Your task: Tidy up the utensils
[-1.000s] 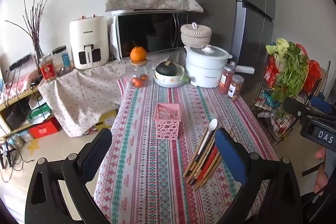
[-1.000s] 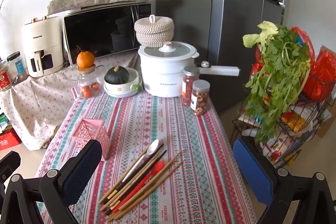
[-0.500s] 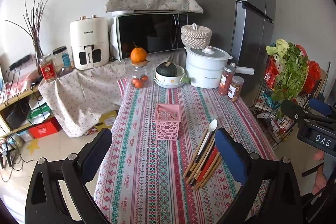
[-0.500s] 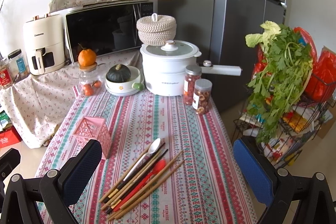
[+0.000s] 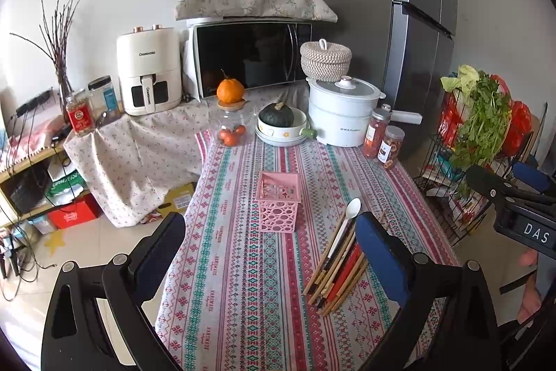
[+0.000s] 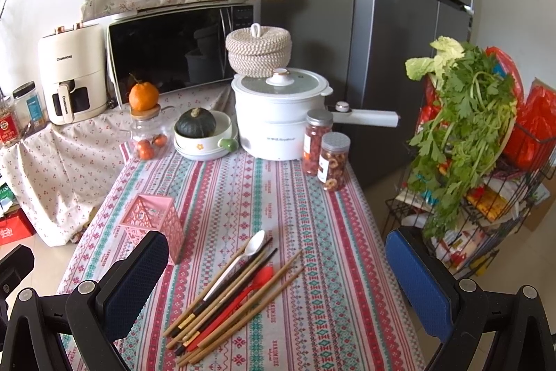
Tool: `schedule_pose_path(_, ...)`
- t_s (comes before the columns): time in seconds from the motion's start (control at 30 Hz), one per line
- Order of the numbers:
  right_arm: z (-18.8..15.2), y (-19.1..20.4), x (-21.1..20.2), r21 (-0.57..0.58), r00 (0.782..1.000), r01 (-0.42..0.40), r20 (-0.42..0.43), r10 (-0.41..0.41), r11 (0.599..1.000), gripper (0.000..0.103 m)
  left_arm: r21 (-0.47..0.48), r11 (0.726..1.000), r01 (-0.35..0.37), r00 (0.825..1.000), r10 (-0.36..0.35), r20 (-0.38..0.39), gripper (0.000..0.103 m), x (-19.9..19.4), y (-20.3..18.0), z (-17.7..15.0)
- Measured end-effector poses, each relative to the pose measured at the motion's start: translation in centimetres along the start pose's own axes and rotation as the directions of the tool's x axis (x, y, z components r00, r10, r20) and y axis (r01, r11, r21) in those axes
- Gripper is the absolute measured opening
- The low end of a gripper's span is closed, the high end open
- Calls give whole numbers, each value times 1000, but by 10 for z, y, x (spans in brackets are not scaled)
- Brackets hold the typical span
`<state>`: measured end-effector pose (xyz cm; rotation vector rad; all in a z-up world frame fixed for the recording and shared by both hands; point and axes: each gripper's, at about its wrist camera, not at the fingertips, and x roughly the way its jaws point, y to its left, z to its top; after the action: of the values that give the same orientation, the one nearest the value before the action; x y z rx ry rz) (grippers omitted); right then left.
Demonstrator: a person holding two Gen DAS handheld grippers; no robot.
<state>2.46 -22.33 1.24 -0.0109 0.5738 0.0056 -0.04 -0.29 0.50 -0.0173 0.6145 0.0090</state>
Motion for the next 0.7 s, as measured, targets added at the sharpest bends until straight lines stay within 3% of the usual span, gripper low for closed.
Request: schedule_pose_path(0.7,-1,0,-1,2,1000,2,6,-2,1000,103,1,1000,1,1000,-1,1,100,0,2,1)
